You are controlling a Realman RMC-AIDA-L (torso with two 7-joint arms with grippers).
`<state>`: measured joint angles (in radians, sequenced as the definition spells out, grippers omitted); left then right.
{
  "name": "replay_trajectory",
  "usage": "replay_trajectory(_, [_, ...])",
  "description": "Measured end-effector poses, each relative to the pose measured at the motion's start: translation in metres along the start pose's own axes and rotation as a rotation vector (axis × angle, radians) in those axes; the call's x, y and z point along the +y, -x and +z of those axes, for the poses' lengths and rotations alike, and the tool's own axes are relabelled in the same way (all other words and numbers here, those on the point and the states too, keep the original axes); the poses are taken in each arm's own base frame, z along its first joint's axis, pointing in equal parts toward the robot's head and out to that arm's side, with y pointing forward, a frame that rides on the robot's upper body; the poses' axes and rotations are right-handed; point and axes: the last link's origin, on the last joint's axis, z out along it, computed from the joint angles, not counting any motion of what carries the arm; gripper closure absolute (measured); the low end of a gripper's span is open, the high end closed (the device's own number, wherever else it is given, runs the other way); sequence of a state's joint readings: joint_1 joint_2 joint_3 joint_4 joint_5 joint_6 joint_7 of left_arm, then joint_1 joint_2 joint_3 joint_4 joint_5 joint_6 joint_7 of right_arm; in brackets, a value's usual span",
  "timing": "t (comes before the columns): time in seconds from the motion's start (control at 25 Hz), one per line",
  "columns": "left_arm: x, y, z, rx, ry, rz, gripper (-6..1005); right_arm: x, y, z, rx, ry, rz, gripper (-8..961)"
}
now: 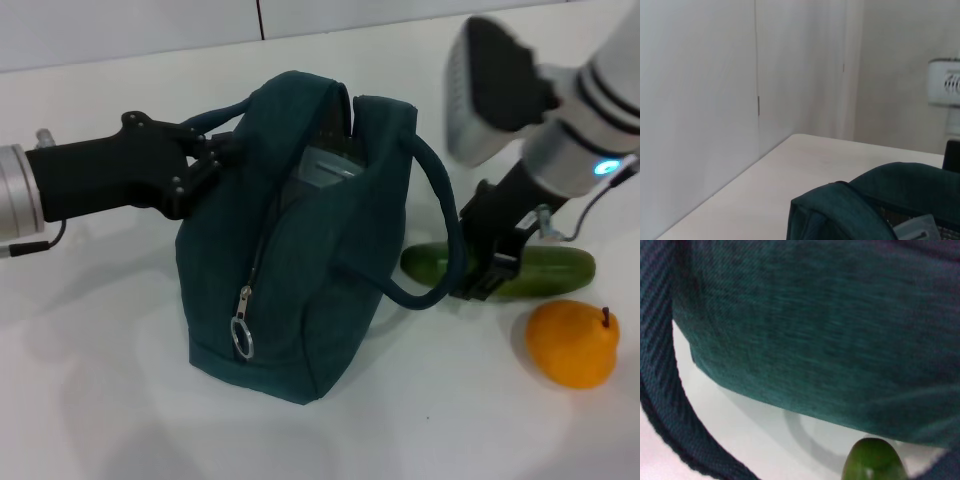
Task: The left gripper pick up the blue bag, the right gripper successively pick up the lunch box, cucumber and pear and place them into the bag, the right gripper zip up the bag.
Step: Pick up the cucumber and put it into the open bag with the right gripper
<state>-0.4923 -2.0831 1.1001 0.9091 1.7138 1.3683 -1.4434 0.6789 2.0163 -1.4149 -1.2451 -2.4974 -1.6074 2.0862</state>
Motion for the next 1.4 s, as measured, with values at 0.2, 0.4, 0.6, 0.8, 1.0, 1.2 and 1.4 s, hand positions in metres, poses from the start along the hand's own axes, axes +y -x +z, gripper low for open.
replay_trajectory(0.2, [-0.003,0.002,-0.006,0.012,-0.024,-0.013,952,0.002,-0.024,-0.028,-0.186,-0.042,0.070,328])
replay_trajectory(0.4, [-0.005,0.001,-0.009,0.021,-0.039,-0.018,952,0.006,-0.048,-0.062,-0.499,-0.052,0.103,328])
replay_trajectory(0.6, [-0.003,0.000,-0.009,0.029,-0.025,-0.018,952,0.010,-0.062,-0.085,-0.715,-0.082,0.119,328])
replay_trajectory(0.8, [0.003,-0.006,-0.014,0.072,0.000,-0.018,953,0.009,-0.066,-0.102,-0.916,-0.103,0.139,327])
replay_trajectory(1.0, [0.005,-0.007,-0.019,0.097,-0.014,-0.013,953,0.013,-0.064,-0.112,-1.090,-0.065,0.102,328])
replay_trajectory(1.2, [0.005,-0.006,-0.020,0.104,-0.020,-0.012,952,0.012,-0.071,-0.119,-1.079,-0.055,0.111,329])
replay_trajectory(1.4, [0.005,-0.006,-0.021,0.106,-0.023,-0.012,952,0.009,-0.086,-0.110,-0.963,-0.025,0.205,329])
